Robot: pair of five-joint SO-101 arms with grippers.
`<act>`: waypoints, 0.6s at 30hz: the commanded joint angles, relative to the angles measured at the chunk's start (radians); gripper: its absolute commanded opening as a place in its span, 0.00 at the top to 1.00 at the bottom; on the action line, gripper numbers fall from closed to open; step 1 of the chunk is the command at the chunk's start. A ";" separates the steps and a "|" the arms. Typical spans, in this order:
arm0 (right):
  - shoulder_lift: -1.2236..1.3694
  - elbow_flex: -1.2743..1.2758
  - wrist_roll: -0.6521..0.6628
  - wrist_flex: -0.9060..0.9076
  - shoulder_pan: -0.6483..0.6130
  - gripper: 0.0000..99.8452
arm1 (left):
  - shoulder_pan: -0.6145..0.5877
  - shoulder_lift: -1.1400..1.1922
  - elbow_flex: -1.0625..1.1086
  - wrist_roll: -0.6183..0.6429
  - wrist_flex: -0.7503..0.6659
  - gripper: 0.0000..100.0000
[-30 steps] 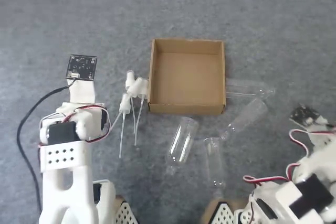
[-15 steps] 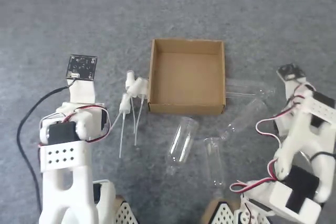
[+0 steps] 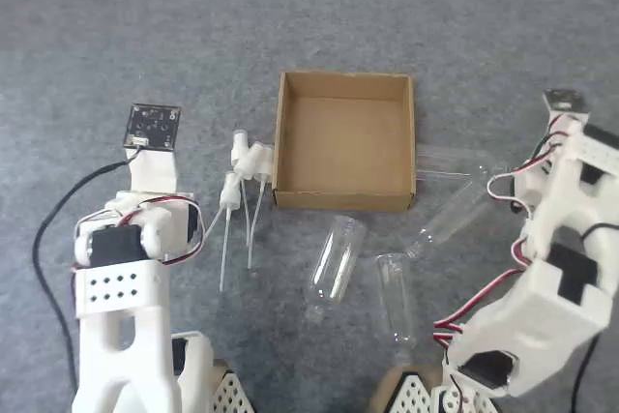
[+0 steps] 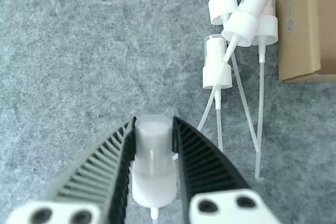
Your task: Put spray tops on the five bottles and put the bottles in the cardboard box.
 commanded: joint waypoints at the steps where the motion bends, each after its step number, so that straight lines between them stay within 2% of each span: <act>1: -0.013 -0.144 0.074 0.104 -0.018 0.72 | 0.000 -0.031 -0.008 0.011 -0.018 0.99; 7: -0.013 -0.209 0.232 0.242 -0.058 0.72 | 0.002 -0.031 -0.008 0.011 -0.018 0.99; 11: -0.015 -0.212 0.448 0.349 -0.056 0.72 | 0.002 -0.031 -0.008 0.011 -0.018 0.99; 14: -0.036 -0.204 0.549 0.354 -0.007 0.72 | 0.003 -0.031 -0.002 0.011 -0.025 0.99; 18: -0.054 -0.150 0.623 0.289 0.039 0.72 | 0.003 -0.031 -0.004 0.011 -0.025 0.99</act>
